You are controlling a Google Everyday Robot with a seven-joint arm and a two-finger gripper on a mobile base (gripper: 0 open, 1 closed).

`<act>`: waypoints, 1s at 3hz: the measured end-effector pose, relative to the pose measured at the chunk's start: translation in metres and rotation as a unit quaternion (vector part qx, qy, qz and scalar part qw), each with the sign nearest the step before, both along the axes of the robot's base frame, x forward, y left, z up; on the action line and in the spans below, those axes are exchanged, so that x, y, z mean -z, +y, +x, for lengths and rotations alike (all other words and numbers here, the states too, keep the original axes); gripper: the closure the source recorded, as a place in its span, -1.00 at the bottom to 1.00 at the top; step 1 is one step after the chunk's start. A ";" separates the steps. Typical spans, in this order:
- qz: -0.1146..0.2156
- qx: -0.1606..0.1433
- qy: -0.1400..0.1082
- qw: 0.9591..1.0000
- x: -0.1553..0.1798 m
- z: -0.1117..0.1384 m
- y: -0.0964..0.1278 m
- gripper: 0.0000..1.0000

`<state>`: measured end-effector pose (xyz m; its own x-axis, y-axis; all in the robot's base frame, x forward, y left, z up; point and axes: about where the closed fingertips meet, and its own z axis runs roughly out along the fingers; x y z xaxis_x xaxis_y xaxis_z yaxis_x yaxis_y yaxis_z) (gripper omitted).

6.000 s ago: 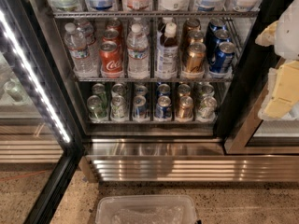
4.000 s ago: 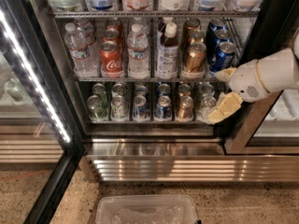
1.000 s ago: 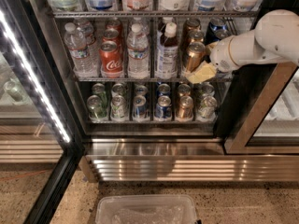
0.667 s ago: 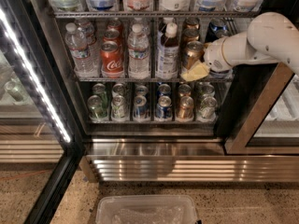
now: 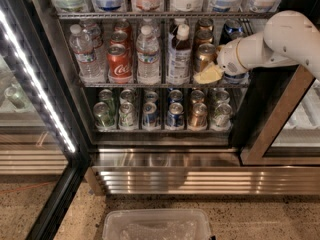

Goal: Pick orange can from middle shelf of fridge

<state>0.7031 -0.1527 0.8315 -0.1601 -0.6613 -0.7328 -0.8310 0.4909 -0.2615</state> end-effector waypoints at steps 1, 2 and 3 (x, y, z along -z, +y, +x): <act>0.006 -0.006 -0.001 1.000 0.001 0.003 0.005 0.36; 0.006 -0.006 -0.001 1.000 -0.005 0.004 0.000 0.83; 0.006 -0.006 -0.001 1.000 -0.005 0.004 0.000 1.00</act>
Offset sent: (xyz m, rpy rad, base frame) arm 0.0147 0.0297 -0.0219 0.1043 -0.0861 0.0167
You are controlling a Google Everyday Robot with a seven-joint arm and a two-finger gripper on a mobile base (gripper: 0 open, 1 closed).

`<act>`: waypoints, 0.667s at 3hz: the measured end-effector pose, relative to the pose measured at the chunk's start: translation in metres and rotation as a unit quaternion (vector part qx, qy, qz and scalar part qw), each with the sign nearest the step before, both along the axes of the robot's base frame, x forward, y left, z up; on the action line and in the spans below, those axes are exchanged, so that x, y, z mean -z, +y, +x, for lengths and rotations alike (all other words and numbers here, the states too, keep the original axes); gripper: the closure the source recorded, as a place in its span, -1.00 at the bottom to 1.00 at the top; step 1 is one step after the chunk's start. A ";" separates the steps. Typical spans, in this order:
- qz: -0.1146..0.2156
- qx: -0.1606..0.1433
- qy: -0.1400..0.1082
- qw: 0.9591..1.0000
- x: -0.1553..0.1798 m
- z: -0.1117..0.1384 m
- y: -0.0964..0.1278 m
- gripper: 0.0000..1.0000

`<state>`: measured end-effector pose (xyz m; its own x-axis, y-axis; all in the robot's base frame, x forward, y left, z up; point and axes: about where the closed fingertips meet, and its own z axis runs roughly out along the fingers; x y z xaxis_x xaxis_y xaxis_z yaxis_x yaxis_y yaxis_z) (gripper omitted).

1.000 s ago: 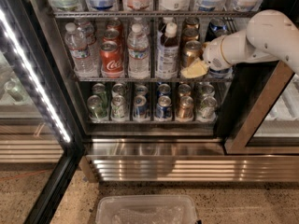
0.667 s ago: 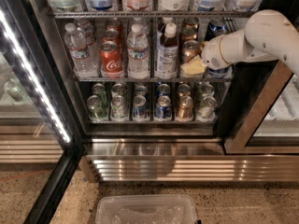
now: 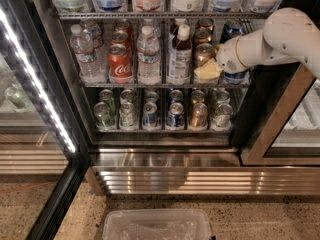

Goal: Pick orange can from middle shelf of fridge

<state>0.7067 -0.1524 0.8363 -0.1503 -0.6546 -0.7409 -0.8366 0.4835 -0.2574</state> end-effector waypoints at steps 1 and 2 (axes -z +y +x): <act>0.000 0.000 0.000 1.000 0.000 0.000 0.000 1.00; 0.007 0.008 -0.037 0.999 -0.021 -0.007 0.004 1.00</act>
Offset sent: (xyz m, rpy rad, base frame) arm -0.0226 0.0060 0.0674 0.0385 -0.2246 -0.0550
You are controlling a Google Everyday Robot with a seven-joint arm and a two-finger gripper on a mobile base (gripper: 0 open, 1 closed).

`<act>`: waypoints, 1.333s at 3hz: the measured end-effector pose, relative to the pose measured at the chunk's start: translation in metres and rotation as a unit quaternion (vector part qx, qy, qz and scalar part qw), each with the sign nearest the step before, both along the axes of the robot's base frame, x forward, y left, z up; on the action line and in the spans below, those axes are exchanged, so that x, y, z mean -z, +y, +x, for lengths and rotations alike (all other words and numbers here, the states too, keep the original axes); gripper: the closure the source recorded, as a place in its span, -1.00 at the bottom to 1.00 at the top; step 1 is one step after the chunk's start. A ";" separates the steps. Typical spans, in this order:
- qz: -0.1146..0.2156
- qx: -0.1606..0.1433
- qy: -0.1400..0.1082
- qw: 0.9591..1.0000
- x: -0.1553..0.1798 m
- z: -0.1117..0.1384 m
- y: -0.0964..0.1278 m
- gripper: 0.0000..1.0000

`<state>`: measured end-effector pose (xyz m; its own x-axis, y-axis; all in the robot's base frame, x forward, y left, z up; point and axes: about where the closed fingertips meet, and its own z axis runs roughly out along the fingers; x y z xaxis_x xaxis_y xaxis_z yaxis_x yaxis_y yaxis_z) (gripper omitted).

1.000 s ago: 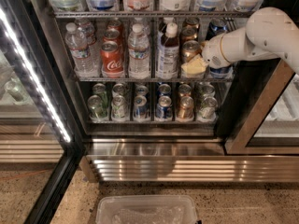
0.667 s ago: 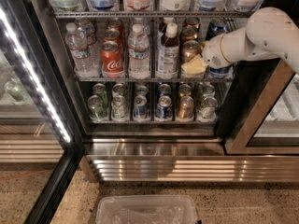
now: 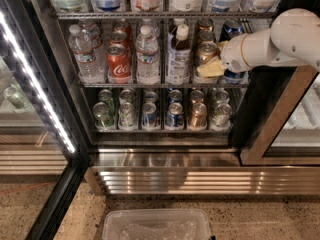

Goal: Pick orange can from middle shelf of fridge

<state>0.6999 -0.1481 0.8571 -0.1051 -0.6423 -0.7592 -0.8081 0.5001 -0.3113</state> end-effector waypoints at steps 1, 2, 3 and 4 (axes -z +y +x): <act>0.004 0.003 -0.030 1.000 -0.018 -0.009 0.003 1.00; 0.007 0.015 -0.074 0.997 -0.044 -0.035 0.001 1.00; 0.034 0.046 -0.122 0.991 -0.106 -0.093 -0.012 1.00; 0.053 0.071 -0.128 0.988 -0.156 -0.167 -0.036 1.00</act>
Offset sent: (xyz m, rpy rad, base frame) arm -0.1510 -0.0145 0.1585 0.0427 -0.5081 -0.1310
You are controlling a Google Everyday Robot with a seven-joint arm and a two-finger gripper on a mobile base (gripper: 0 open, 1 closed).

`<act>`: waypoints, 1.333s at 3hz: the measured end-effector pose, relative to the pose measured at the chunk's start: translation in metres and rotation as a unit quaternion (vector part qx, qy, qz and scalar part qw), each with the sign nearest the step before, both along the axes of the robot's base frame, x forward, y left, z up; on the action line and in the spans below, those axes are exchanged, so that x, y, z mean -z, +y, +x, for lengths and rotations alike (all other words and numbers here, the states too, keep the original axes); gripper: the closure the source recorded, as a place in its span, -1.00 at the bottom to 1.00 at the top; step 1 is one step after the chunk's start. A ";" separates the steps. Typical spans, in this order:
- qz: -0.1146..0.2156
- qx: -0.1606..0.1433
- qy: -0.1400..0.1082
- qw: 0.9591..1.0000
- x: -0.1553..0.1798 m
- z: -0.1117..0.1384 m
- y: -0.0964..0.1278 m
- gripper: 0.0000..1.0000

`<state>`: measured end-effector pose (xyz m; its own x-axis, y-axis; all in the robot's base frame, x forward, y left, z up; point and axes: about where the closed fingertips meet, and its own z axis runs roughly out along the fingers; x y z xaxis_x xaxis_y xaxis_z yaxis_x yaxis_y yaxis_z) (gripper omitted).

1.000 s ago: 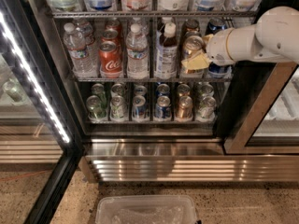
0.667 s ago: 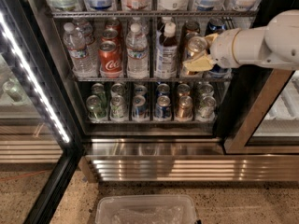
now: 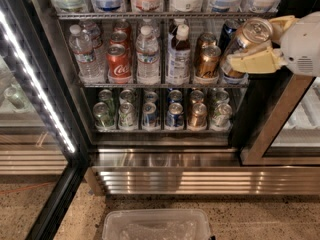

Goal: Pick orange can from middle shelf of fridge

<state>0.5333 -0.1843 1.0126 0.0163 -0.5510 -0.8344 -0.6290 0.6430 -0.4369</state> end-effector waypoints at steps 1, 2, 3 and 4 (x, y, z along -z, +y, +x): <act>-0.001 -0.001 0.000 1.000 0.000 0.001 0.002 1.00; 0.031 -0.052 0.025 0.998 0.005 -0.012 0.031 1.00; 0.097 -0.158 0.086 0.979 0.020 -0.045 0.089 1.00; 0.129 -0.247 0.126 0.952 0.023 -0.080 0.127 1.00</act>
Offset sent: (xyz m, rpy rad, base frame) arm -0.0390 0.0818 -0.0127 0.1951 0.1557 0.2996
